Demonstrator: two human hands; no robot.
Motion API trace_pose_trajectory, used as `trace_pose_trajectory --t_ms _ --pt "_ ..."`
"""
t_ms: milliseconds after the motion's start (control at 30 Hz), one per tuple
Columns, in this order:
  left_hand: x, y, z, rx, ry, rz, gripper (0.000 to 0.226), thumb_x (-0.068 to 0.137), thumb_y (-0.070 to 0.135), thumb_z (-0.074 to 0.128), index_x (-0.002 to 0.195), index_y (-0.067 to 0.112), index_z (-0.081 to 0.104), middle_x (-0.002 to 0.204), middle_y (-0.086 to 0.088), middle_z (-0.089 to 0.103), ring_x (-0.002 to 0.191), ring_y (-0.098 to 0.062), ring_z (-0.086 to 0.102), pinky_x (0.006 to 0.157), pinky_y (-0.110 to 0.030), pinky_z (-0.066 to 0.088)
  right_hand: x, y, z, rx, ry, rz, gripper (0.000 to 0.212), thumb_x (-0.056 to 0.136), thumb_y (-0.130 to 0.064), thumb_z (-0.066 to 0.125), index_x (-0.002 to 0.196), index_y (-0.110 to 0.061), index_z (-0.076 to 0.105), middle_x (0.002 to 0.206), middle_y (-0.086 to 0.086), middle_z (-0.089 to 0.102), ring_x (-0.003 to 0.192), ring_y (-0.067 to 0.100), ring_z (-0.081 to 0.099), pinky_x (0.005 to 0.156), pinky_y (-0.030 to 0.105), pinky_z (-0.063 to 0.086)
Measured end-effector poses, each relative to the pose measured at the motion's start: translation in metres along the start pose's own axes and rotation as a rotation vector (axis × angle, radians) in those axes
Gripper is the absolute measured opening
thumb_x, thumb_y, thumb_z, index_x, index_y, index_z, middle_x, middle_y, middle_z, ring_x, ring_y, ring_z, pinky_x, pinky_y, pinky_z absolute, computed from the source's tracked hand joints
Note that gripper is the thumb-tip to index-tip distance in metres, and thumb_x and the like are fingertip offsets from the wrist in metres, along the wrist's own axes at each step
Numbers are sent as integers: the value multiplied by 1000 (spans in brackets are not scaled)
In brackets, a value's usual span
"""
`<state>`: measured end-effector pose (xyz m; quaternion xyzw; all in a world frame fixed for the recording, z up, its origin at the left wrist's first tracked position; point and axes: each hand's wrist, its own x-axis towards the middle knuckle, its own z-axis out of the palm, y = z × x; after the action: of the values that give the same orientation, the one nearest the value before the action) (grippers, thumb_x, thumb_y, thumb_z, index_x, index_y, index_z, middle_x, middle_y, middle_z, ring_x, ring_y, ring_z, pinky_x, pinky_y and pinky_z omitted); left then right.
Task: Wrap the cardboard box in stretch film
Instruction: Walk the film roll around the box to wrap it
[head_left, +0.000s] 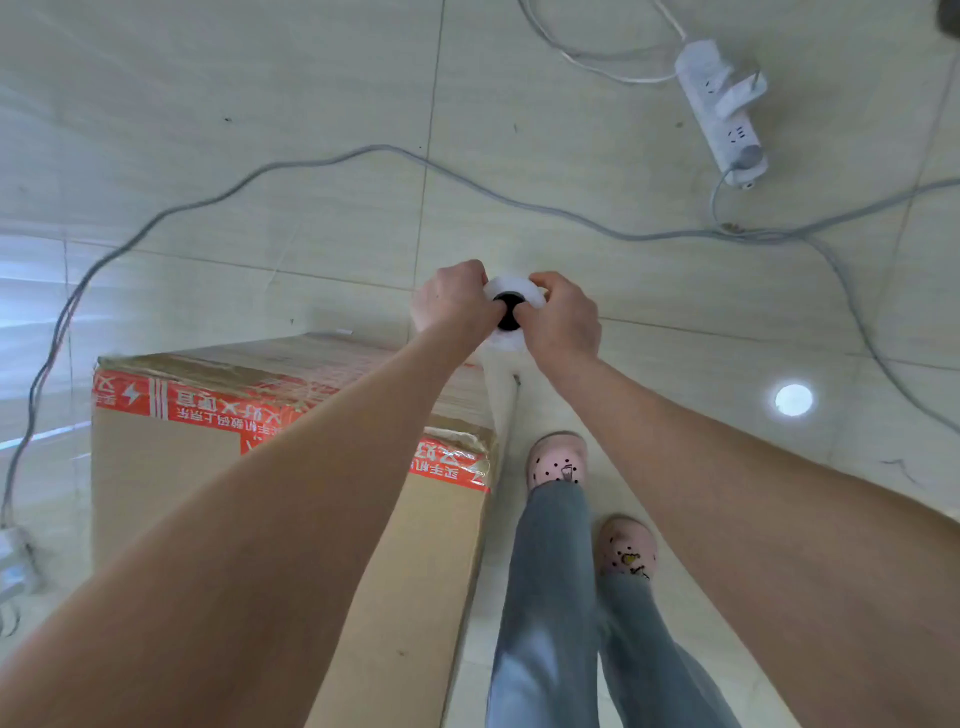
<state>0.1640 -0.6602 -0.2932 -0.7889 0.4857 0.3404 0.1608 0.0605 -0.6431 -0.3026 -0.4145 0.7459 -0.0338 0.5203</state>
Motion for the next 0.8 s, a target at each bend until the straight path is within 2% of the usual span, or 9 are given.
trace_pose_trajectory --t_ms 67,167,267,367,433,533,633,800 --pt "-1 -8 -1 -15 -3 -17 28 81 29 61 107 21 60 103 -6 66 95 -28 62 68 -27 43 -1 0 8 102 -30 91 40 81 -17 59 121 -24 56 113 1 62 103 24 58 82 25 44" --pt "0 -13 2 -95 -42 -28 30 81 28 62 109 18 58 104 -7 66 92 -29 64 70 -29 49 1 -3 13 206 -45 172 40 77 -13 61 116 -25 57 100 -3 56 95 23 61 83 42 56" --pt "1 -15 5 -141 -52 -23 37 85 23 61 120 16 53 114 -8 62 101 -28 61 69 -30 45 3 -7 16 199 -55 176 40 77 -11 60 115 -25 58 100 -3 54 94 23 61 81 43 56" --pt "5 -16 3 -92 -63 48 49 88 15 56 134 26 48 124 -4 59 109 -25 60 76 -32 48 0 -4 19 192 -69 162 42 79 -10 60 118 -24 56 106 -1 56 97 24 61 83 43 55" --pt "6 -14 0 -4 -79 81 51 89 14 53 136 32 47 125 -4 59 110 -25 59 80 -33 49 1 -3 18 163 -81 147 42 81 -12 59 121 -24 55 114 2 59 97 25 62 84 43 55" --pt "10 -10 -5 87 -86 99 44 92 16 50 134 30 52 123 -4 59 110 -25 60 77 -31 47 4 -10 15 107 -110 145 40 82 -14 59 120 -25 56 116 2 61 95 25 64 84 42 55" --pt "14 -8 -11 166 -75 112 32 90 13 49 119 19 60 111 -6 62 100 -25 62 67 -29 42 10 -19 13 35 -143 105 41 82 -16 61 121 -25 58 118 3 63 99 25 64 86 42 54" --pt "19 -19 -15 6 -76 4 21 85 13 53 103 10 64 98 -9 64 89 -28 63 63 -30 43 22 -35 9 -127 -192 28 45 81 -15 62 125 -24 58 124 0 62 110 22 59 92 31 48"
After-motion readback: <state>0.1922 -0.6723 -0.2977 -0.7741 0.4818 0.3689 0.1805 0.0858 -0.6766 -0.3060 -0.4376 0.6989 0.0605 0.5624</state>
